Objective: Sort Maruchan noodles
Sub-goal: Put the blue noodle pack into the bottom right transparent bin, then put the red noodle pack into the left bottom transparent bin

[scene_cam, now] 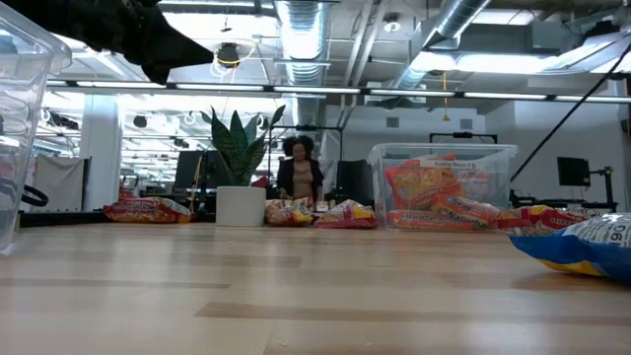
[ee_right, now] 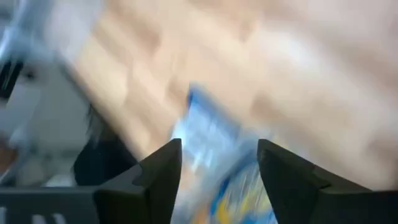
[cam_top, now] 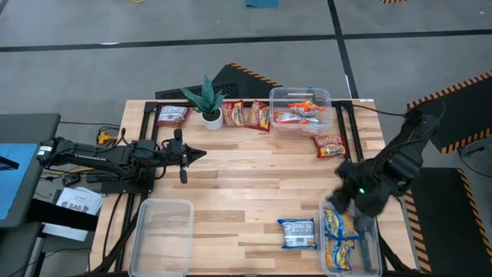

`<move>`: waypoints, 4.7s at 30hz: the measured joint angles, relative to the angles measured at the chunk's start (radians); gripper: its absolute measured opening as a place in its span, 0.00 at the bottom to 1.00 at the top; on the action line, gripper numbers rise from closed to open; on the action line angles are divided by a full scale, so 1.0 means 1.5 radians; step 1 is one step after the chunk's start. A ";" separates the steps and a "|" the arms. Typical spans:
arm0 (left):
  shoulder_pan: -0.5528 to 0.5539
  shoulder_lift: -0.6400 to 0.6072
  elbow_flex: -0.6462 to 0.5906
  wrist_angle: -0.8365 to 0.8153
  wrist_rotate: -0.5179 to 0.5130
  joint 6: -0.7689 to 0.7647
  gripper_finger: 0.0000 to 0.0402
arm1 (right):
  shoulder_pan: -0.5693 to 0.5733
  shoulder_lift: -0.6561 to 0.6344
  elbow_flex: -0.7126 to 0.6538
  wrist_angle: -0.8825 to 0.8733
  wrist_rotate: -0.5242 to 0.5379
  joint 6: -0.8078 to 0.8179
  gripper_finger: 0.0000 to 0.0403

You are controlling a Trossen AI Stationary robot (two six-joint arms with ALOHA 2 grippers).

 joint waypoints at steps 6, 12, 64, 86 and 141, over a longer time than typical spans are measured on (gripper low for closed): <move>0.000 0.000 0.000 0.004 0.000 0.005 0.00 | -0.162 0.044 0.000 0.004 0.056 -0.211 0.60; 0.000 0.000 0.000 0.003 0.000 0.005 0.00 | -0.295 0.144 0.000 0.171 -0.196 -0.444 0.60; 0.000 0.000 0.000 -0.002 0.026 -0.016 0.00 | -0.216 0.518 -0.001 0.327 -0.340 -0.628 0.56; 0.000 0.000 0.000 -0.002 0.028 -0.018 0.00 | -0.248 0.561 0.035 0.338 -0.354 -0.706 0.03; 0.000 0.000 0.000 0.004 0.027 -0.021 0.00 | 0.006 0.346 0.284 -0.190 -0.253 -0.086 0.22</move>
